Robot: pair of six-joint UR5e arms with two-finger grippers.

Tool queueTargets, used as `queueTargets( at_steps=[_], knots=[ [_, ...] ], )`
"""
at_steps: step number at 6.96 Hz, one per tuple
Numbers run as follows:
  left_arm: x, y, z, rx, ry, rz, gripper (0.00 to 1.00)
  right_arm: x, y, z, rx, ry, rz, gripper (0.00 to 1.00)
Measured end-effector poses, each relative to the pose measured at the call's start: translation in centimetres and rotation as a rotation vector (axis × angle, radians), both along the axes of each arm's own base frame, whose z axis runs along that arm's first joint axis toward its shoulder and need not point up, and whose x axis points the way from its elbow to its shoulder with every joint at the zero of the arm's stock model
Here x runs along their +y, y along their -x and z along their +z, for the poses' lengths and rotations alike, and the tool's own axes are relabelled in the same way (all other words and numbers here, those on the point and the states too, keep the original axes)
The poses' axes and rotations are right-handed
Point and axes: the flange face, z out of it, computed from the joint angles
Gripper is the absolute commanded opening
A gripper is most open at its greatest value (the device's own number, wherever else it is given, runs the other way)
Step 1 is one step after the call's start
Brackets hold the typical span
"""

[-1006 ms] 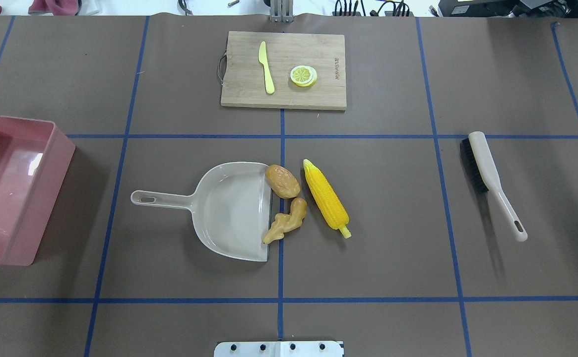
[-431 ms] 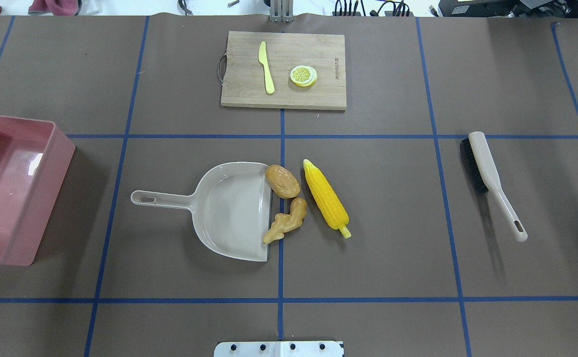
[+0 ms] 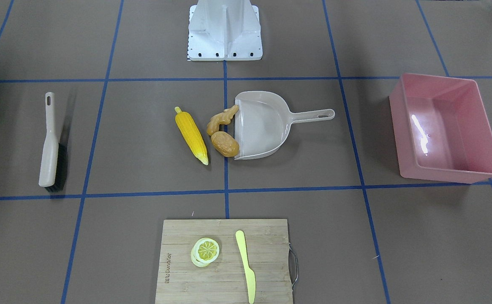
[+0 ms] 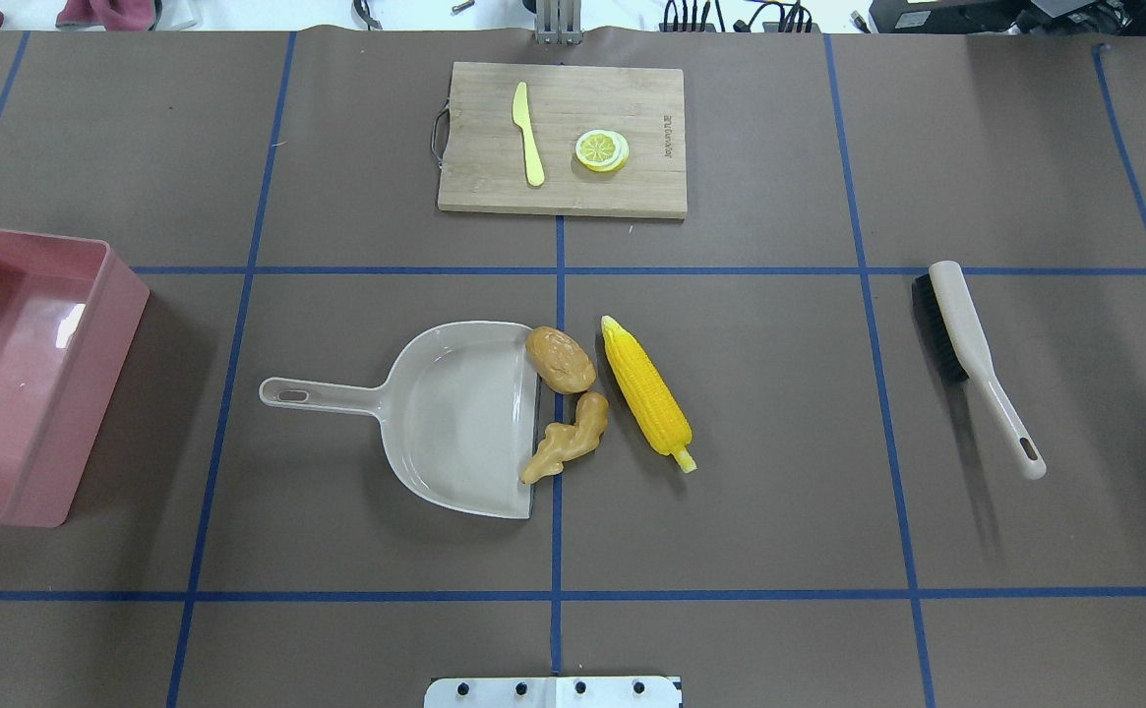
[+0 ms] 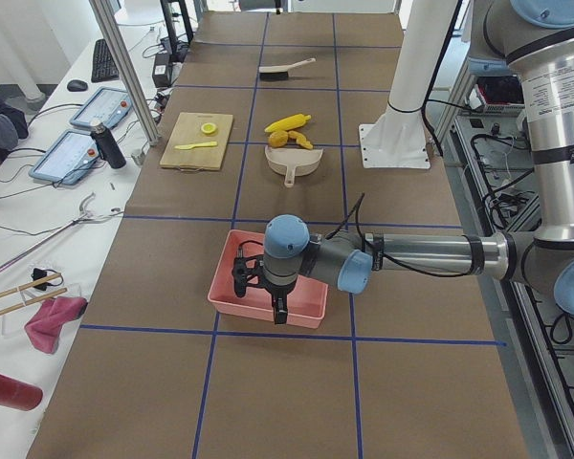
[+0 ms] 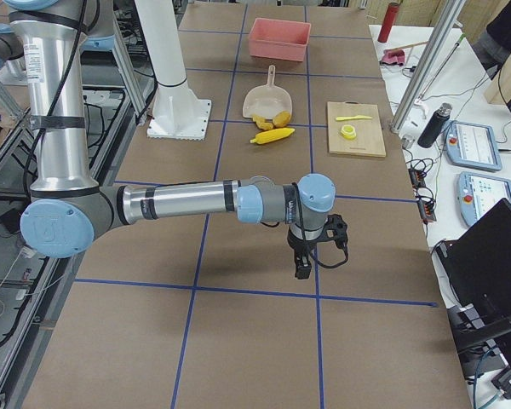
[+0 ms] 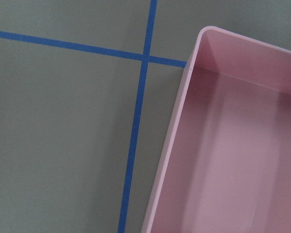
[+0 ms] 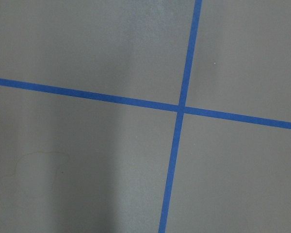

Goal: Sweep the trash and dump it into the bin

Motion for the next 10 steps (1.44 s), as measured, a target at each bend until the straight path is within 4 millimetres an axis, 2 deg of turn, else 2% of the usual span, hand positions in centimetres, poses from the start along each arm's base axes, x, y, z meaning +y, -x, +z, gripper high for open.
queueTargets(
  at_steps=[2,4,6,7,8,9,10],
  knots=[
    [-0.2,-0.1,-0.1,-0.008,-0.009,0.004,0.98,-0.6,0.0,-1.4,-0.002,-0.02,0.006,1.0],
    [0.0,-0.2,0.6,-0.011,0.005,0.009,0.98,-1.7,0.2,-4.0,-0.006,-0.057,0.015,1.0],
    [-0.6,-0.3,0.4,-0.017,-0.003,0.009,0.98,-1.6,1.3,-8.7,-0.024,-0.102,0.043,1.0],
    [-1.9,-0.4,0.0,-0.029,-0.015,0.007,0.98,-1.0,4.1,-12.0,-0.05,-0.061,0.098,1.0],
    [-3.7,-0.7,0.3,-0.036,-0.017,0.006,0.98,0.2,8.5,-15.2,-0.075,-0.002,0.139,1.0],
    [-5.3,-0.9,0.8,-0.042,-0.015,0.006,0.98,1.8,13.1,-17.3,-0.088,0.037,0.129,1.0],
    [-6.3,-1.1,1.3,-0.046,-0.019,0.017,0.98,3.6,17.3,-18.3,-0.083,0.048,0.078,1.0]
  ],
)
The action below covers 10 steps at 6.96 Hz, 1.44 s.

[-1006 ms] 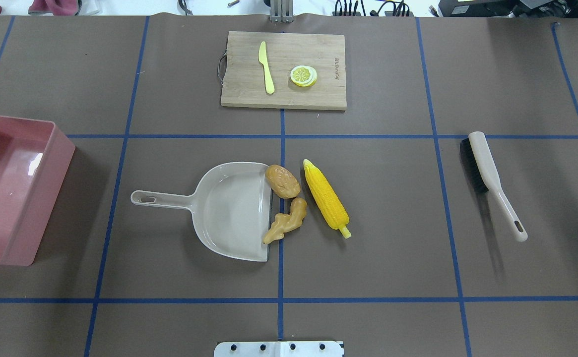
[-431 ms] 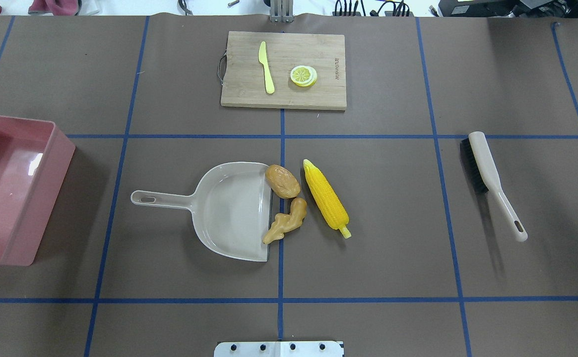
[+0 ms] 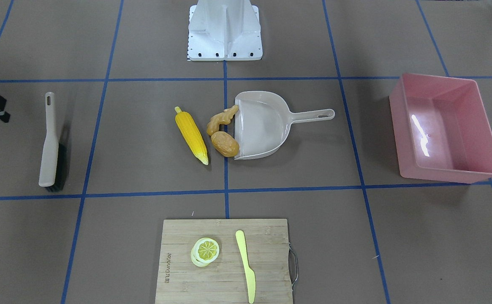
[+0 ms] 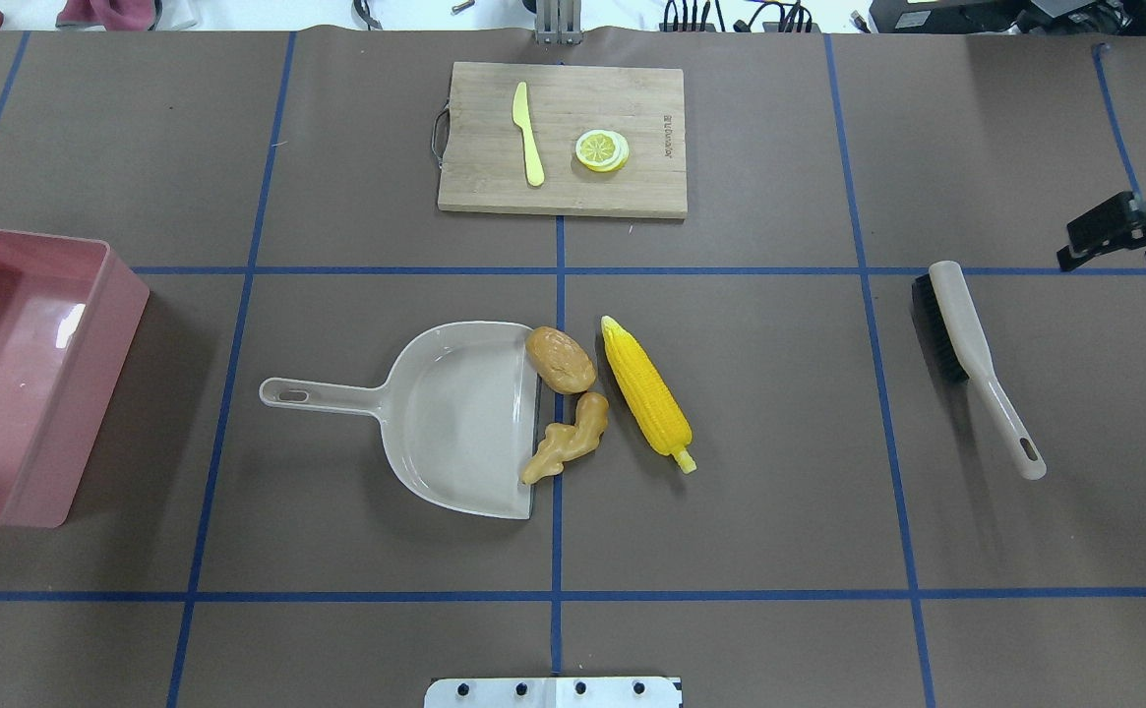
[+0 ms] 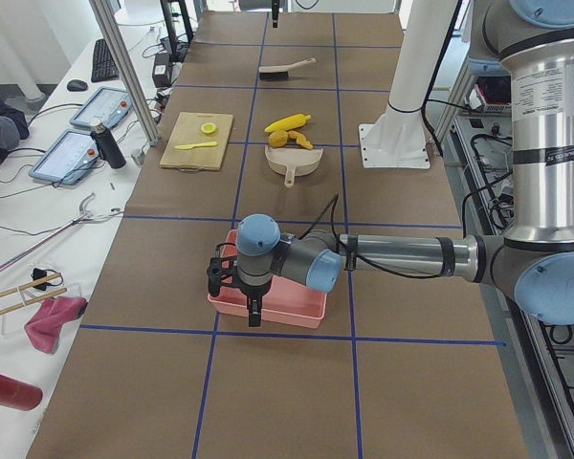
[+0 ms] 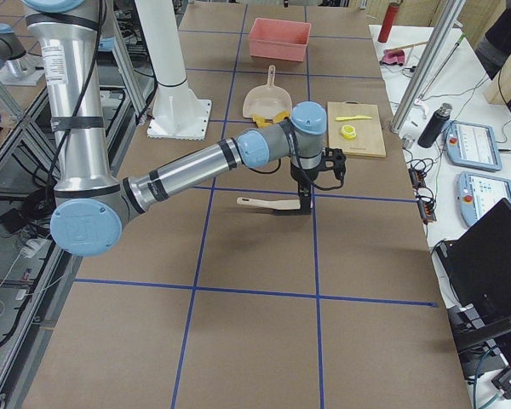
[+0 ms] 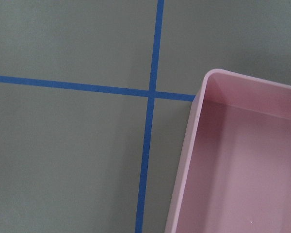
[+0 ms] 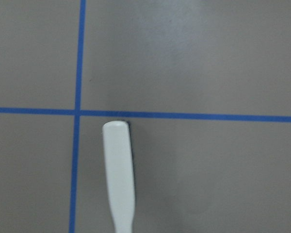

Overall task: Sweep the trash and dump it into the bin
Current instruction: 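Reach the right gripper down to the white brush handle and grasp it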

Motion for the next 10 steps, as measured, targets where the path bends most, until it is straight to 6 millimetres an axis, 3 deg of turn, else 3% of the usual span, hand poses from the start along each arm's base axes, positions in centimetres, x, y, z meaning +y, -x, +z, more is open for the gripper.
queueTargets(
  at_steps=[1,2,4,6,8,10],
  knots=[
    [-0.2,0.0,0.6,-0.007,-0.016,0.028,0.98,2.2,3.1,0.0,0.023,-0.009,-0.052,1.0],
    [0.0,0.0,1.1,-0.016,-0.026,0.058,0.98,4.4,4.8,1.0,0.051,-0.031,-0.091,1.0],
    [0.6,0.3,1.8,-0.029,-0.016,0.1,0.98,7.3,6.7,3.4,0.078,-0.057,-0.146,1.0],
    [1.0,0.5,2.3,-0.029,-0.007,0.114,0.98,7.9,8.6,5.4,0.099,-0.074,-0.173,1.0],
    [1.1,0.7,2.0,-0.005,-0.007,0.111,0.98,7.1,11.0,8.1,0.089,-0.067,-0.159,1.0],
    [1.8,2.3,1.6,0.073,0.006,0.078,0.98,7.0,12.6,9.4,0.088,-0.035,-0.154,0.98]
  ],
)
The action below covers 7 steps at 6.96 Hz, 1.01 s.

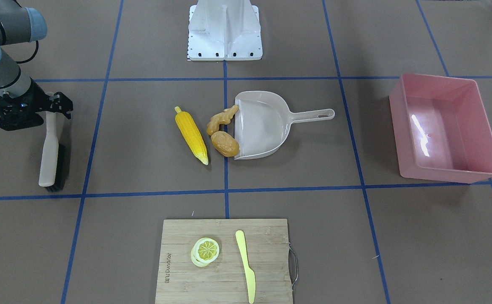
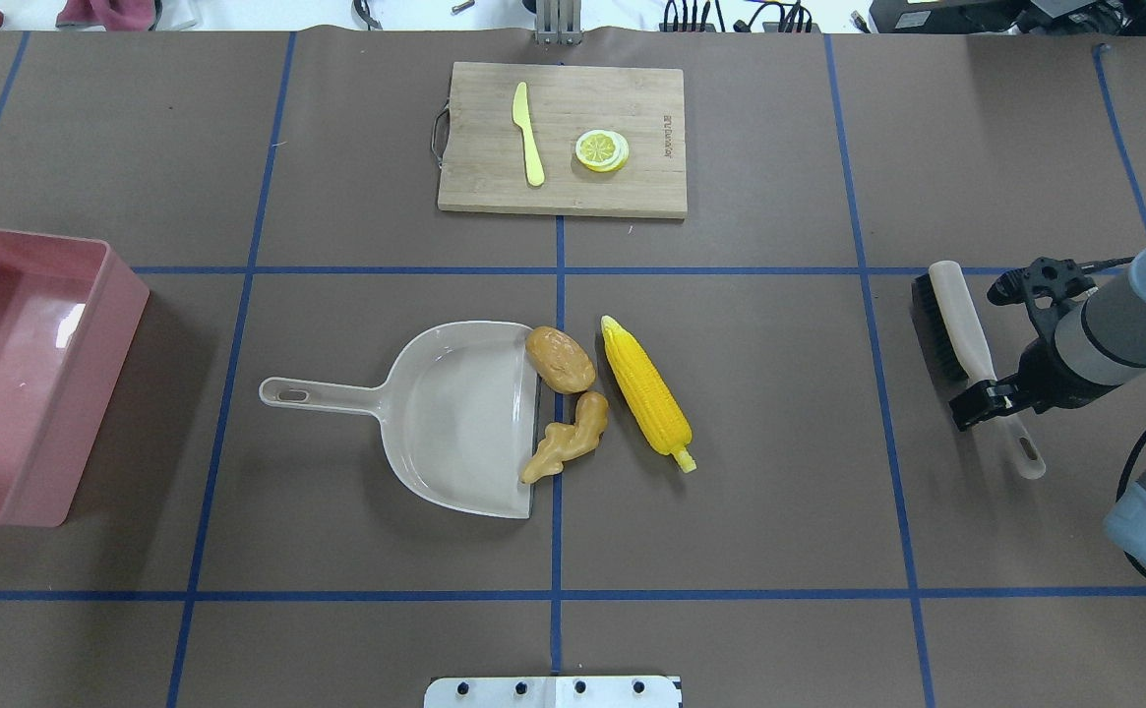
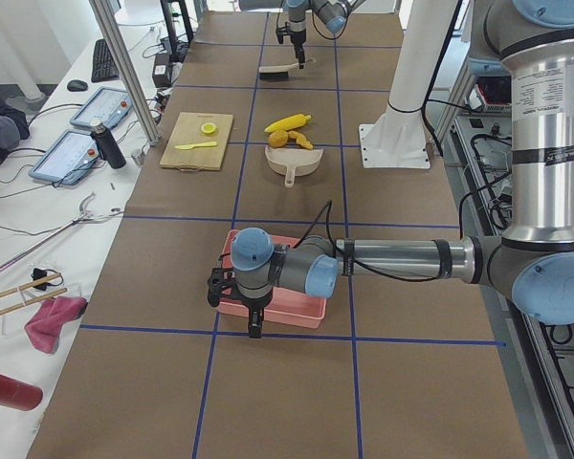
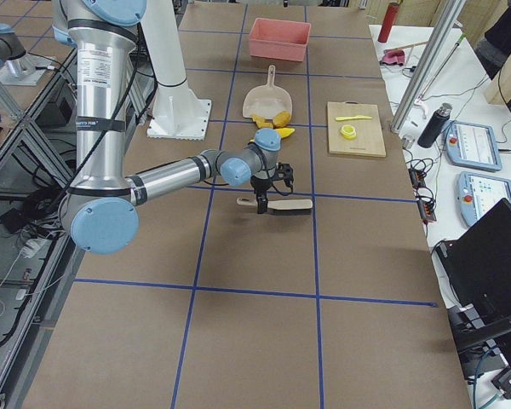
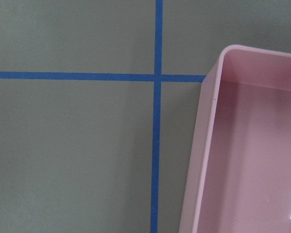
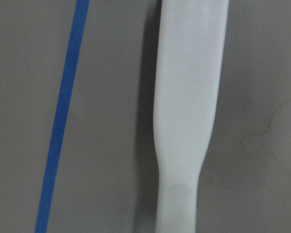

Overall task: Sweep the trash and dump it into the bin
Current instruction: 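Reach the right gripper down to the white brush handle and grasp it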

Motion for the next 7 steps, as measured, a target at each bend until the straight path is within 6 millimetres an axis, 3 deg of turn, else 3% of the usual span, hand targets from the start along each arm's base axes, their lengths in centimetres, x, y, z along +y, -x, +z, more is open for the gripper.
queueTargets(
  at_steps=[1,4,6,7],
  knots=[
    [0.6,0.8,0.2,0.033,0.014,-0.016,0.98,0.1,0.3,0.2,0.0,0.013,0.004,0.91],
    [2.0,2.3,1.4,0.077,0.093,-0.05,0.98,0.7,0.1,-0.5,-0.017,0.033,0.012,0.15],
    [2.2,2.8,1.9,0.06,0.132,-0.064,0.98,1.2,-0.5,-0.7,-0.02,0.031,0.008,0.01],
    [2.3,3.2,1.9,0.052,0.139,-0.071,0.98,1.3,-0.7,-0.4,-0.013,0.033,0.008,0.0]
  ],
)
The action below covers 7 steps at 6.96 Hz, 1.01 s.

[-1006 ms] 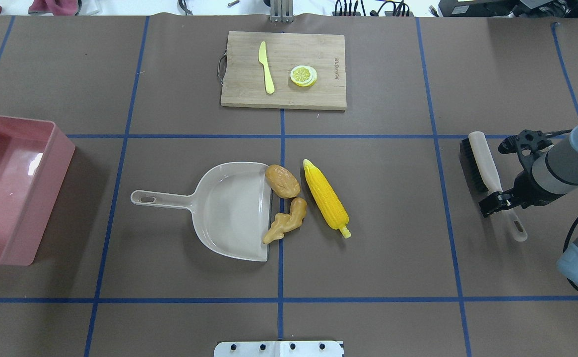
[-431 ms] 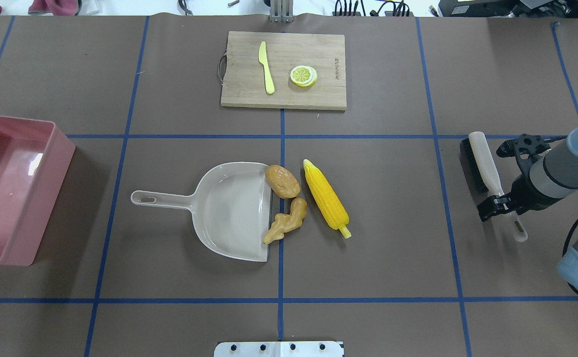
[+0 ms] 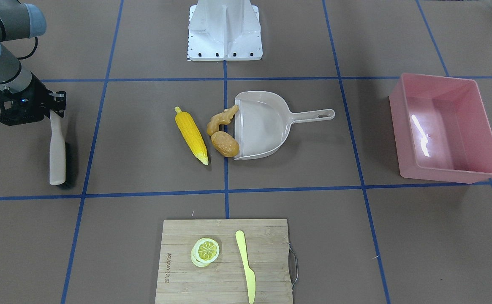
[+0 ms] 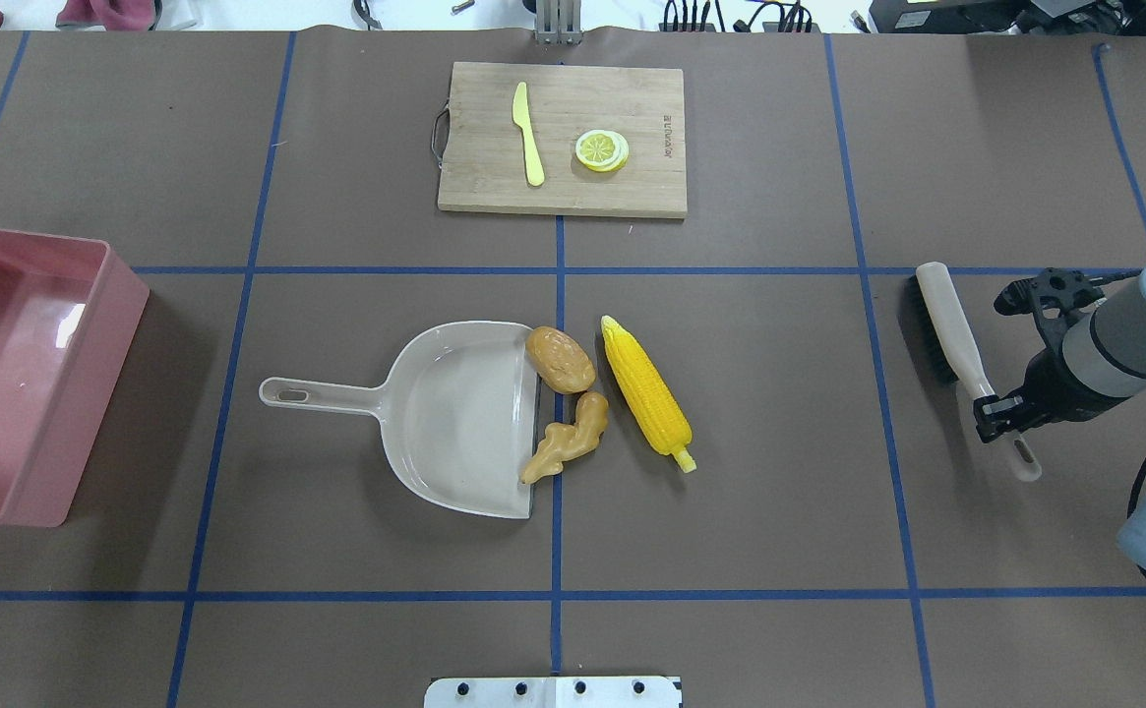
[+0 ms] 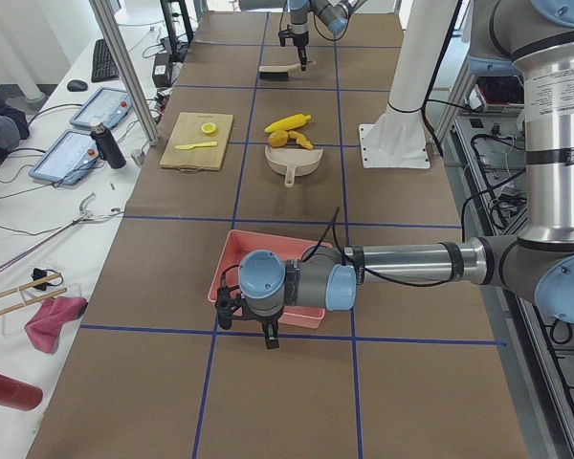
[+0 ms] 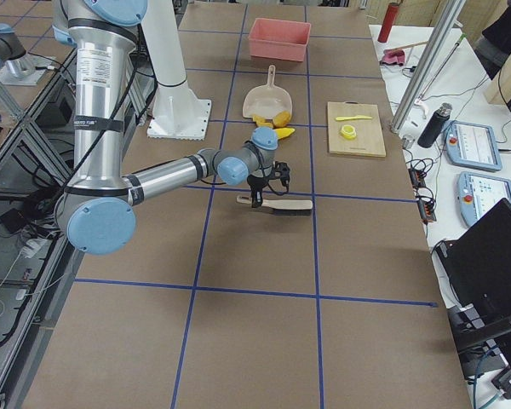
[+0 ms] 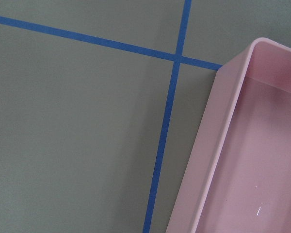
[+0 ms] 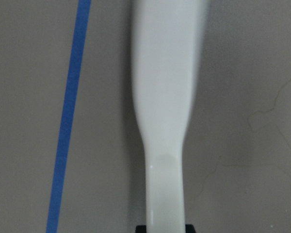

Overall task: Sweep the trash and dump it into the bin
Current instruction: 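Reach the right gripper down to the white brush handle and grasp it, then lift the brush with the right gripper and carry it toward the dustpan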

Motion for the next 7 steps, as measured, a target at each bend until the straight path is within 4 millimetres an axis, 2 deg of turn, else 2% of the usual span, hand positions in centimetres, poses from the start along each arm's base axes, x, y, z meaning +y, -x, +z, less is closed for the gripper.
queueTargets(
  at_steps=[2,4,5,6,7],
  knots=[
    [0.4,0.7,0.1,-0.012,0.014,-0.014,0.98,0.3,-0.6,0.1,0.008,-0.001,0.003,0.0],
    [1.3,1.6,0.4,-0.031,0.02,-0.032,0.98,-0.5,-3.0,-1.8,-0.003,-0.003,0.034,0.0],
    [1.5,1.7,0.5,-0.035,0.022,-0.036,0.98,-0.7,-3.8,-3.5,-0.002,-0.002,0.038,0.0],
    [1.8,1.8,0.7,-0.037,0.025,-0.036,0.98,-1.5,-3.9,-6.1,0.004,0.002,0.047,0.0],
    [1.7,1.8,0.6,-0.038,0.022,-0.036,0.98,-3.0,-3.6,-9.6,0.015,0.002,0.061,0.0]
  ],
)
